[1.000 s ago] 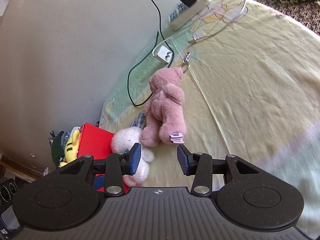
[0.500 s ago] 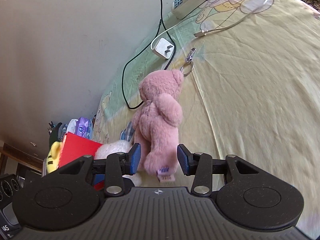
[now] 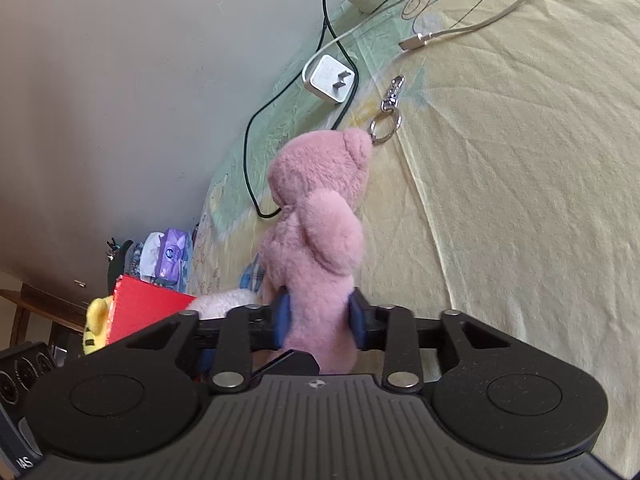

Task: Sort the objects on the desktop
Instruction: 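Grasp the pink teddy bear with the right gripper and lift it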

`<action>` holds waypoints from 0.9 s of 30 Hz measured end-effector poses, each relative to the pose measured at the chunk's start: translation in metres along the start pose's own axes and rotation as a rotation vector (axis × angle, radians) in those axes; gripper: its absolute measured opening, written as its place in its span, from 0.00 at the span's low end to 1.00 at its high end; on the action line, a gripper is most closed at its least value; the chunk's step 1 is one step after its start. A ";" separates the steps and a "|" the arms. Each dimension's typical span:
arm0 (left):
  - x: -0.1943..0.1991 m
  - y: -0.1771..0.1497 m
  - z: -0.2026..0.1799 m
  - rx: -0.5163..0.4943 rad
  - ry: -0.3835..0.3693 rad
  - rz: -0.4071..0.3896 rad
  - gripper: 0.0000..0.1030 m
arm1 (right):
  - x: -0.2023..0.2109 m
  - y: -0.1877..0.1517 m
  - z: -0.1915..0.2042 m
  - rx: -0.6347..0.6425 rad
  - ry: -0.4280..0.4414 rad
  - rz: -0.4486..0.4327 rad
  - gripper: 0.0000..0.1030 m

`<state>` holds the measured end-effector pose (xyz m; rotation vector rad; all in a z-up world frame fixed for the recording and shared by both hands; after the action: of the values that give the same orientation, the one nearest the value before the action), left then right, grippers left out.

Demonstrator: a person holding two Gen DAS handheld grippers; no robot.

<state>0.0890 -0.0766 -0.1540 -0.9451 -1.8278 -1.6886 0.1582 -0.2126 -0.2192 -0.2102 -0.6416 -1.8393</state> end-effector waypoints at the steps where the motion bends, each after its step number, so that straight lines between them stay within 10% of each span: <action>1: -0.001 0.001 -0.001 -0.006 0.002 -0.001 0.92 | 0.000 0.000 -0.001 -0.002 0.006 0.002 0.28; 27: 0.042 -0.058 -0.070 -0.097 -0.175 0.080 0.94 | 0.087 -0.061 -0.015 -0.005 -0.068 0.101 0.28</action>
<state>0.0106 -0.1383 -0.1516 -1.2244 -1.8037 -1.7045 0.0729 -0.2773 -0.2131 -0.3045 -0.6624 -1.7429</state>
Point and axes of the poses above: each gripper's, at about its wrist camera, not at the fingertips, and x roughly against the way its jaws point, z to its left, y to its top, the point moved 7 cm from there along -x, roughly the way its jaws point, and after that the axes turned 4 degrees about y, right-handed, at the moved point
